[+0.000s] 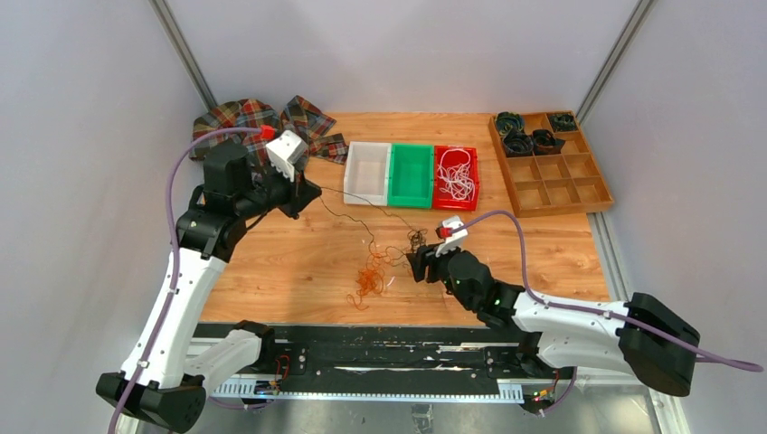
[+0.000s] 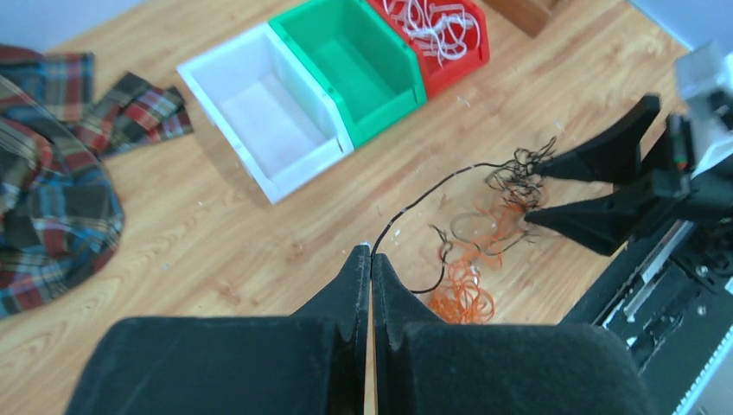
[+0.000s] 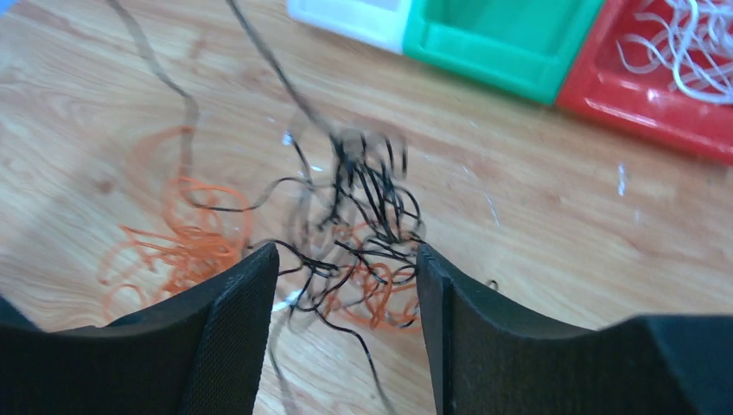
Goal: Untangle the cables
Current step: Untie the cable.
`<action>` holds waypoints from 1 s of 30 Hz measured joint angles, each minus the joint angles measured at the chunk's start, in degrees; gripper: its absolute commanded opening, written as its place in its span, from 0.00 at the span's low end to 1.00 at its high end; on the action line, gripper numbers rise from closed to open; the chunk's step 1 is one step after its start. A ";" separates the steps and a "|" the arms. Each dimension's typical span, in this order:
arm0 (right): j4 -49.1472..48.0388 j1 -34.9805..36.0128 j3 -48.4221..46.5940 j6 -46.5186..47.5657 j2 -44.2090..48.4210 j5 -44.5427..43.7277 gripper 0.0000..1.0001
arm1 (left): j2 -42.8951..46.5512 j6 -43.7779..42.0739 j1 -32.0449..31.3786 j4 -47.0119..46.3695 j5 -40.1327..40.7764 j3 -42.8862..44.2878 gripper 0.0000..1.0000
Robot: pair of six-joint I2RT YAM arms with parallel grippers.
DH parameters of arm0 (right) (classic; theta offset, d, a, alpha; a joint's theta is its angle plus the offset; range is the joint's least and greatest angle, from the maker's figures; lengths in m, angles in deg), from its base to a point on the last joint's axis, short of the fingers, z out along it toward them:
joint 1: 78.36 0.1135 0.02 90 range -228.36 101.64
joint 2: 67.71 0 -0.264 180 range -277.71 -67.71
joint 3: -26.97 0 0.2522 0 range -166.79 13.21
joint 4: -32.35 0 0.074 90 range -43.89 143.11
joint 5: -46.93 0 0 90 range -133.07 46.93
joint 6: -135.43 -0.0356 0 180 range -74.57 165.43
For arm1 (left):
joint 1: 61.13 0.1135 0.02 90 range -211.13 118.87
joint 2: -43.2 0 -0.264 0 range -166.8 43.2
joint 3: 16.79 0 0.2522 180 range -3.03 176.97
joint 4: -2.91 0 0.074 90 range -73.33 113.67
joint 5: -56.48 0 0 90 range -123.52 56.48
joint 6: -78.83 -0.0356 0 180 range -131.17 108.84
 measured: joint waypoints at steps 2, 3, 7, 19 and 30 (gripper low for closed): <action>1.86 0.00 -2.86 0.79 0.44 1.42 0.61 | -0.07 -0.42 0.00 -0.11 -0.48 -1.95 0.01; 2.67 0.00 -3.98 1.01 0.63 1.92 0.61 | -0.07 -0.79 0.00 -0.20 -0.48 -2.67 0.01; 6.12 0.00 -7.58 2.45 1.25 3.52 0.60 | -0.07 -2.32 0.00 -1.44 0.59 -5.90 0.01; 11.91 6.21 -13.88 2.34 -6.91 15.50 0.58 | -0.13 -5.57 0.00 -2.99 6.99 -8.72 0.01; 12.70 6.51 -23.19 1.75 -28.06 20.76 0.07 | 0.52 -8.09 0.00 -3.08 9.51 -9.81 0.00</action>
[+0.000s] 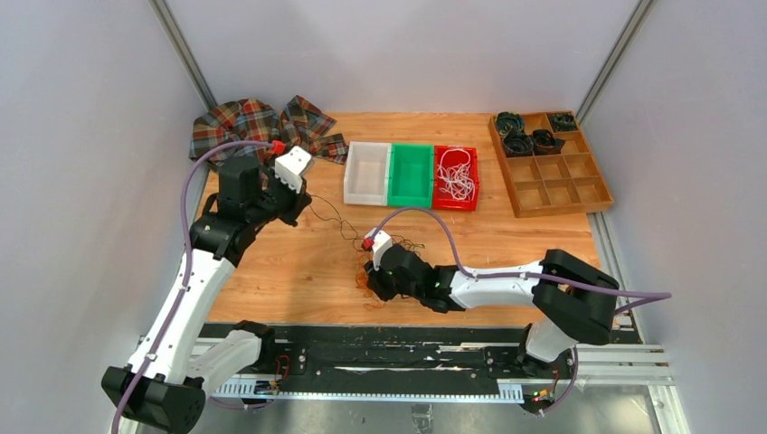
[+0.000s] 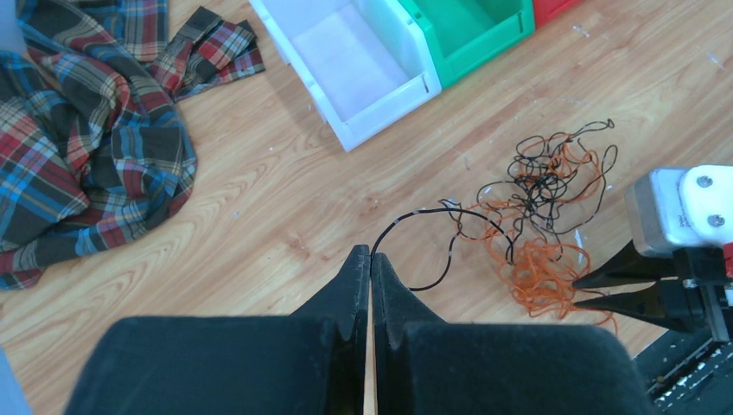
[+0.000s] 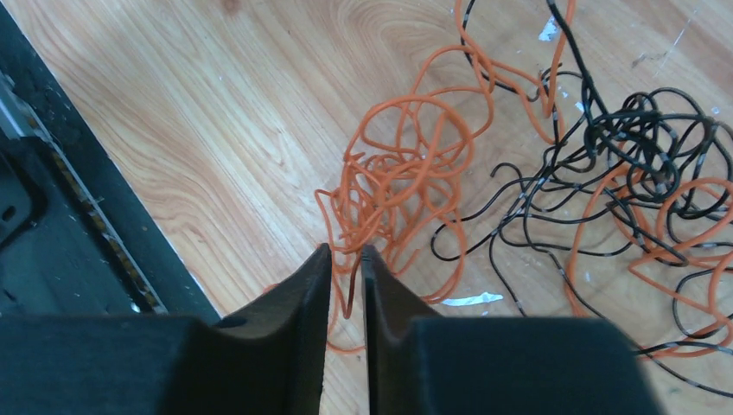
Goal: Untangle the cables
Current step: Untie the cable.
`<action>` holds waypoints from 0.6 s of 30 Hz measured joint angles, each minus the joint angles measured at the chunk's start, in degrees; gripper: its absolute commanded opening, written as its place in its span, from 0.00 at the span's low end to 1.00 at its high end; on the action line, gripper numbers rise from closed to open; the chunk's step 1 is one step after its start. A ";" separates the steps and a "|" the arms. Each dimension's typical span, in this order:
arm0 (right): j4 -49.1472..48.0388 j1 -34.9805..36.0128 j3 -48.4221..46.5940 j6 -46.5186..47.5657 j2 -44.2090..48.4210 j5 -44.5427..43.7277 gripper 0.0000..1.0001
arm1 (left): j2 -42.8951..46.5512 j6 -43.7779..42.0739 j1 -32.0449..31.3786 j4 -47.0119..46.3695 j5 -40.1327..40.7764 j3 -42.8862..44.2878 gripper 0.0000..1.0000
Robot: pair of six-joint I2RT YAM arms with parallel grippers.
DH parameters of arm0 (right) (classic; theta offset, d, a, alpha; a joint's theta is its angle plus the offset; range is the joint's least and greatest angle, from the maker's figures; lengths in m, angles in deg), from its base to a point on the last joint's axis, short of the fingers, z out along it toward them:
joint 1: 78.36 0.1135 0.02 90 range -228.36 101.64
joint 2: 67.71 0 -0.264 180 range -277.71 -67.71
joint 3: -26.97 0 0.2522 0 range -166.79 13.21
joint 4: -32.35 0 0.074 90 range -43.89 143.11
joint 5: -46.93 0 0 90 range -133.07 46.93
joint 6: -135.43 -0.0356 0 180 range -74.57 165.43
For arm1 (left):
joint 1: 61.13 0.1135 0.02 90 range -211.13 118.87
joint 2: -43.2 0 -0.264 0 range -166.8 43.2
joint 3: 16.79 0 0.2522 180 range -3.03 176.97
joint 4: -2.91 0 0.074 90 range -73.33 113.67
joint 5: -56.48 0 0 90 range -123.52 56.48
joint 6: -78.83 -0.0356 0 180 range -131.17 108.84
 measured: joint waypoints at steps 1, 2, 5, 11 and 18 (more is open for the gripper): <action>0.22 0.00 0.00 -0.04 -0.11 0.17 0.01 | 0.15 -0.48 0.00 -0.07 0.31 -0.20 0.01; 0.50 0.00 0.00 -0.07 0.00 0.22 0.01 | 0.26 -0.81 0.00 -0.07 0.66 -0.48 0.01; 2.03 -0.04 0.00 0.22 1.90 0.22 0.01 | 0.35 -1.90 0.00 -0.13 1.97 -1.84 0.00; 6.97 -2.21 -0.26 0.74 16.41 2.43 0.00 | -0.11 -4.09 0.00 -1.86 5.55 -6.45 0.00; 9.22 -5.84 -2.80 1.07 31.19 4.96 0.00 | -1.79 -7.02 0.00 -3.08 8.52 -9.55 0.01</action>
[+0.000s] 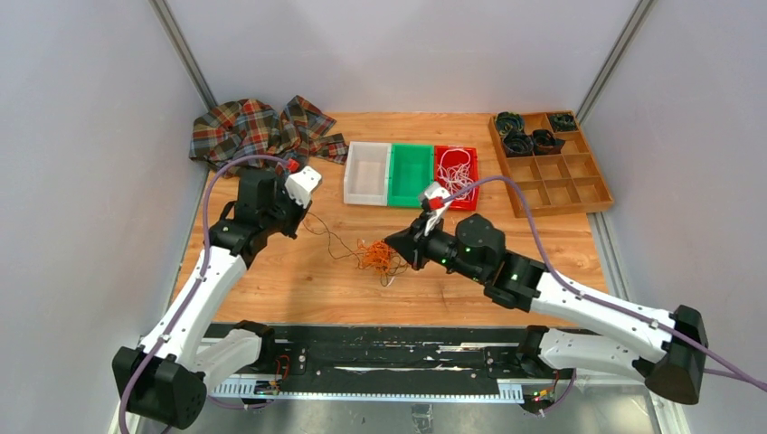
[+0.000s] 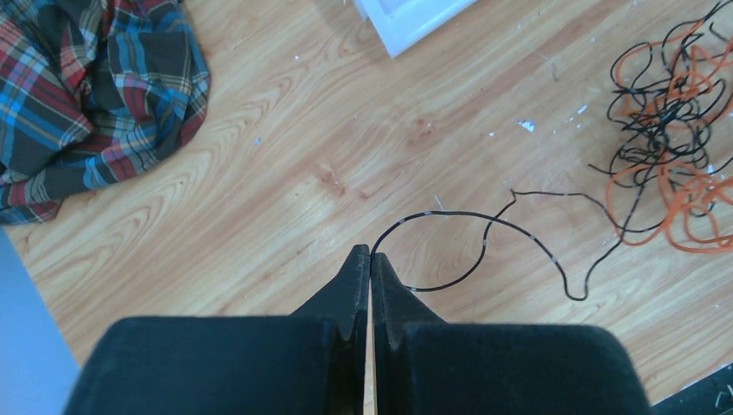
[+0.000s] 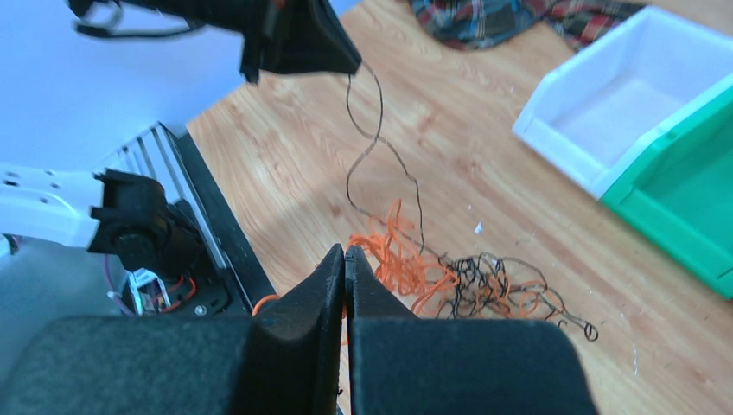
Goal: Untangle the cables
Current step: Untie the cable.
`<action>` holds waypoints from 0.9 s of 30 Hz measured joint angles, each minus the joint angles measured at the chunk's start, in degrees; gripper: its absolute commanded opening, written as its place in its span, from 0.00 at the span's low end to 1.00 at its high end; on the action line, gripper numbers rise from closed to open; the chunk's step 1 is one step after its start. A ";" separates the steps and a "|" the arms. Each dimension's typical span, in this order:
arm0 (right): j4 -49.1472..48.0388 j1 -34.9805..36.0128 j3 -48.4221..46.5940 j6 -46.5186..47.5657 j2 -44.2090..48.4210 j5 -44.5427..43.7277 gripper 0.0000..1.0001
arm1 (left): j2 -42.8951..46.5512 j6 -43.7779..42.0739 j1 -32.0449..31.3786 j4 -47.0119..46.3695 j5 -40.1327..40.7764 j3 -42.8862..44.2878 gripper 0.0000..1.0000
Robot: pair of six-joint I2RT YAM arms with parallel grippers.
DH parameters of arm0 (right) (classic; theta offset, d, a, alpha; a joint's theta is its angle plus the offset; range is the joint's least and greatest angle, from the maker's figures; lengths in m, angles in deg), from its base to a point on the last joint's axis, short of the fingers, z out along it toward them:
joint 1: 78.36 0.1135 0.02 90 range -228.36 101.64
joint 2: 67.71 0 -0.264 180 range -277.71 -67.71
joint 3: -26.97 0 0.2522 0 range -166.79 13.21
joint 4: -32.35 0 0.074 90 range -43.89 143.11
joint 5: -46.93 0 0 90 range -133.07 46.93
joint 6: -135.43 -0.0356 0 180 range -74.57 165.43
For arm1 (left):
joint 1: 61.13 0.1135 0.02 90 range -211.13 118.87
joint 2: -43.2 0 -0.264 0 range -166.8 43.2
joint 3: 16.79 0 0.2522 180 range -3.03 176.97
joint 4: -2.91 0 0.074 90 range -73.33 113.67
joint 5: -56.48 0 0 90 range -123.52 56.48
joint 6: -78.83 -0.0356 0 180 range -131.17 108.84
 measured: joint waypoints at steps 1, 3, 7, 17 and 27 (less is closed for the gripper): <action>0.31 -0.57 -0.39 -0.02 1.18 0.57 0.01 | -0.04 -0.39 0.02 -0.02 0.09 -0.37 0.02; 0.76 -2.01 -1.55 -0.17 2.60 2.40 0.01 | -0.17 -1.01 0.00 0.07 -0.02 -0.70 0.29; 1.11 -4.68 -5.20 -0.72 2.40 6.12 0.01 | -0.63 -2.54 0.02 2.03 -4.70 -0.42 0.80; 0.50 -5.84 -14.49 -3.58 -6.36 14.84 0.01 | 3.45 -3.06 -0.02 10.05 -32.33 7.89 0.89; -4.35 -5.86 -17.81 -13.70 -13.55 24.50 0.01 | 2.25 -5.05 -1.31 10.84 -44.78 7.32 0.58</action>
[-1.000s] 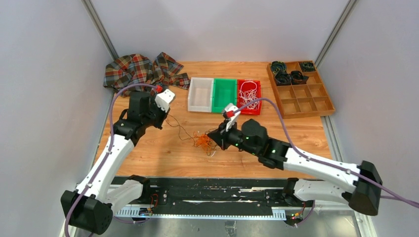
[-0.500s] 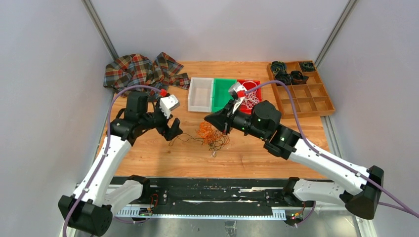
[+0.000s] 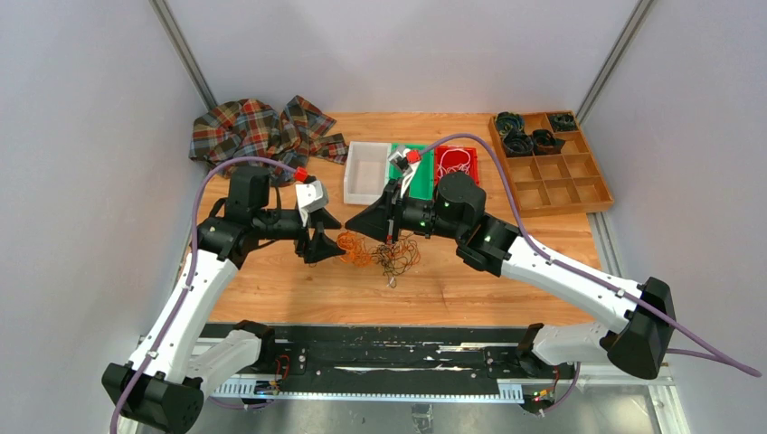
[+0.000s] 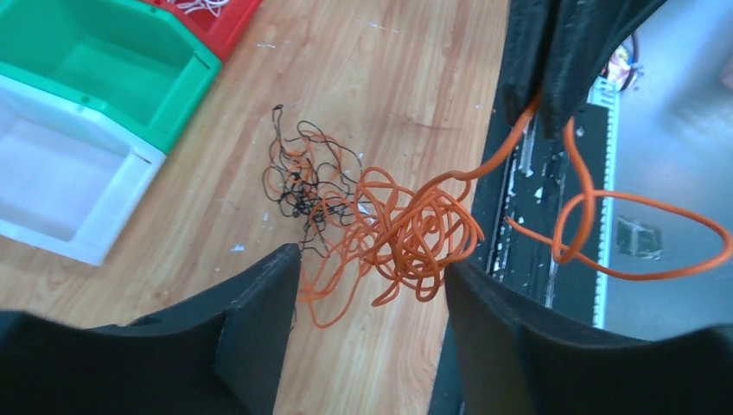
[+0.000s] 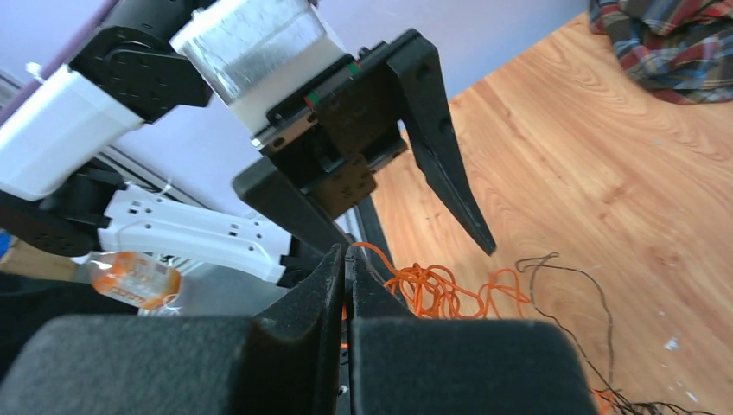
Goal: Untangle the cables
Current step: Untie the cable.
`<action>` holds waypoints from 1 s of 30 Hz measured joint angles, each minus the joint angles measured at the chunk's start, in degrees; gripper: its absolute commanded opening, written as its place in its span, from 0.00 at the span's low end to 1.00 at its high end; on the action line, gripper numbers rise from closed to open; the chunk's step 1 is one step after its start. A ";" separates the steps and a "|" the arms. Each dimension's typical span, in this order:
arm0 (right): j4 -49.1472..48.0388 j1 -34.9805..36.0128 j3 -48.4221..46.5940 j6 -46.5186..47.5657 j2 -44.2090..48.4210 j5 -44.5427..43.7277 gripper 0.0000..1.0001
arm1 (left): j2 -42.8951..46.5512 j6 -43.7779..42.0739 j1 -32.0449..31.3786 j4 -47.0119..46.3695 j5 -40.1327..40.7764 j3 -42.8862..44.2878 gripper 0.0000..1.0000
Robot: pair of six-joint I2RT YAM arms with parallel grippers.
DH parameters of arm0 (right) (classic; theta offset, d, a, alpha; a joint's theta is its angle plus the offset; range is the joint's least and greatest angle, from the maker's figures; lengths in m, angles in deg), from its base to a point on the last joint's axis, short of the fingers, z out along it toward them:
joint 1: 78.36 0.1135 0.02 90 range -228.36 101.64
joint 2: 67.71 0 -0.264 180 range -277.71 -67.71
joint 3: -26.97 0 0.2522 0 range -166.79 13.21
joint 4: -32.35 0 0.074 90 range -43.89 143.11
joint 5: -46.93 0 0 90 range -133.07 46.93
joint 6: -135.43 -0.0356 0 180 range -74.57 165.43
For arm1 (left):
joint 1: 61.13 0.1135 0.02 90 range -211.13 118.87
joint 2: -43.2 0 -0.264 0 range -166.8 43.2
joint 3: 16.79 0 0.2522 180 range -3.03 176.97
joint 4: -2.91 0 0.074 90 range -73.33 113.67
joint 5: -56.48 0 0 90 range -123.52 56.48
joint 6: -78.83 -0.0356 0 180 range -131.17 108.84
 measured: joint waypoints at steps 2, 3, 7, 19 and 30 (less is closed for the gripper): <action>-0.81 -0.09 0.00 -1.57 -0.11 1.01 0.01 | -0.11 -0.55 -0.11 0.48 -0.66 -0.33 0.37; -1.14 -0.17 0.00 -2.10 -0.11 1.29 0.00 | -0.13 -0.61 -0.17 0.57 -0.92 -0.31 0.27; -2.01 -0.81 0.11 -3.52 0.07 1.60 0.01 | -0.13 -0.55 -0.24 0.46 -1.07 -0.31 0.02; 3.26 -9.25 8.48 -0.98 10.97 -4.46 0.01 | 1.07 7.87 -0.24 -3.13 5.51 0.15 0.01; 25.20 -9.53 8.17 10.25 15.47 -32.94 0.01 | 2.38 12.52 -0.28 -3.63 11.96 4.13 0.01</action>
